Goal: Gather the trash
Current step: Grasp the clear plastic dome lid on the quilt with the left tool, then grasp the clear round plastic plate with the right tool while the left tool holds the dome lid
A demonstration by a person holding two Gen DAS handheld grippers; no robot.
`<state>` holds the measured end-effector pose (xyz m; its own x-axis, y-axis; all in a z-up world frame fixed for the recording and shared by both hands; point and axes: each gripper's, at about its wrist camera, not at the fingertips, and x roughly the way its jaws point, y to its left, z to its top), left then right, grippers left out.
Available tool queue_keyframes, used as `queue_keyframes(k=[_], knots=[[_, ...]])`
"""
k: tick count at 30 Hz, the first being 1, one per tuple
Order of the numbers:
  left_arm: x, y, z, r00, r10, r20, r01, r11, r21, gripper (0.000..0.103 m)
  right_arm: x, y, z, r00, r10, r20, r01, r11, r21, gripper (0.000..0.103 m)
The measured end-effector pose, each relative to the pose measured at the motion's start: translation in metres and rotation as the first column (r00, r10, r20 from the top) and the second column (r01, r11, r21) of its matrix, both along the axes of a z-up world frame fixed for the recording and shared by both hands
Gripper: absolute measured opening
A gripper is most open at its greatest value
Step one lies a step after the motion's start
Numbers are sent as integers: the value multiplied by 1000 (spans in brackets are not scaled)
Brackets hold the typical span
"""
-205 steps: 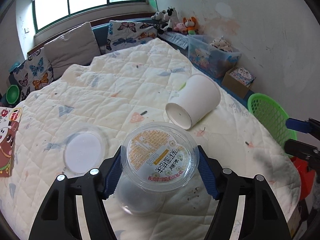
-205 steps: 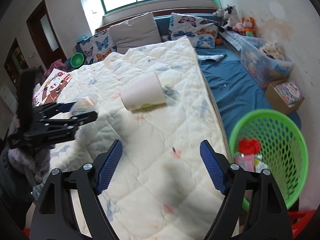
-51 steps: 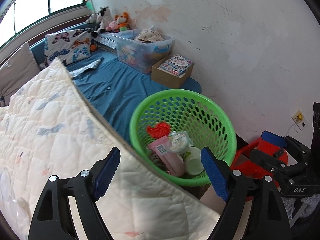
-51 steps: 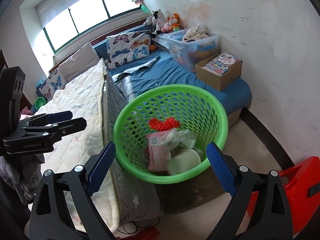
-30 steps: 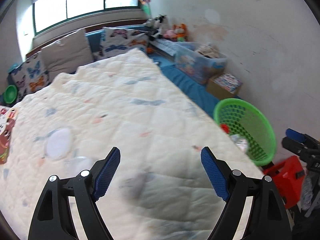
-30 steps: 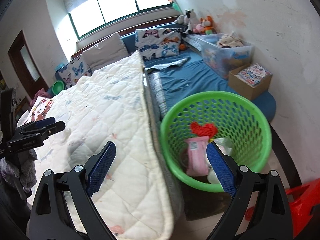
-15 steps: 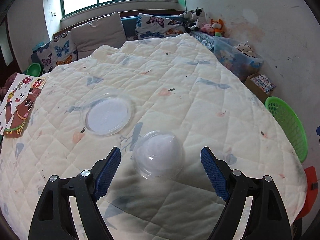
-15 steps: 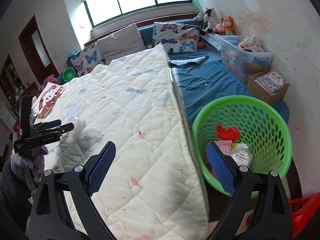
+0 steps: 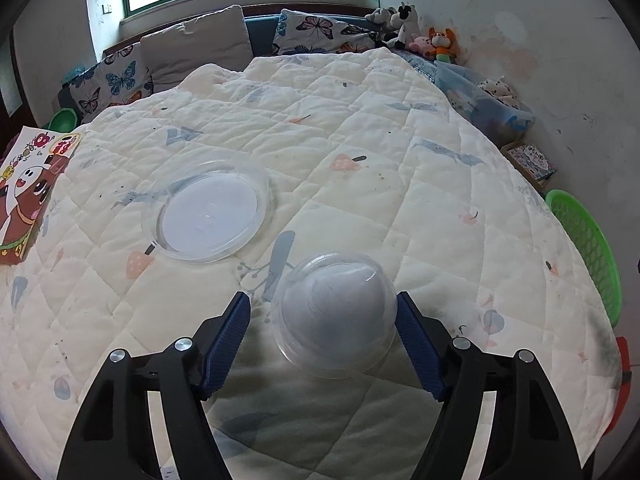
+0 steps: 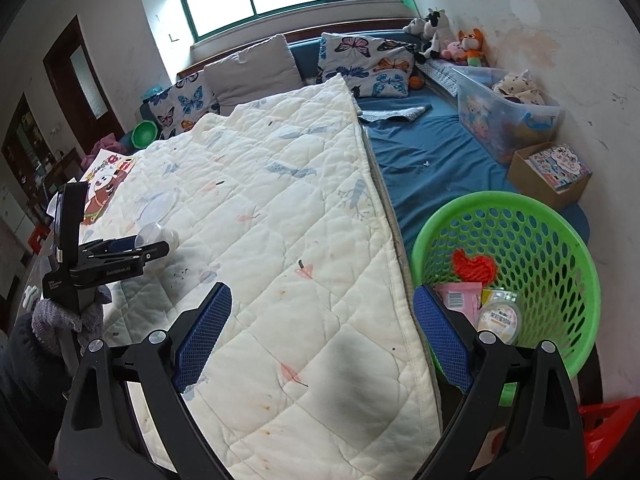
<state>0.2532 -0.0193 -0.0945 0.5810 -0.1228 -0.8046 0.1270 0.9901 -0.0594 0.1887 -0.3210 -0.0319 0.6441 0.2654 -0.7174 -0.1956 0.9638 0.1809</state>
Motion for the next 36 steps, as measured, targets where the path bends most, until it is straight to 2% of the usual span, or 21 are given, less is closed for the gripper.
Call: queue_keyframes(k=[4,11,19,28,36], knots=[[1,-3,-1,1000,-16,-2,16,1000,-2,63,1,5,0,1000,10,-1,-10,1000,2,92],[-4,-3,3,1000,-15,15,15,1000,-3,62,1,13,2,1000,30,2,-30,1000,1,92],[-27,19,33,997,21,69,-19,999,-32,61,8,32,-1,997,75,-4,-75,997,-3,92],[-62,71,61,986,117,120,-112,993,-46,61,24,85,-8,982,187,-15,-187,982,-14,92],[-88,117,65,968,221,116,-215,975,-59,61,45,152,-15,955,297,-28,-297,955,-21,92]])
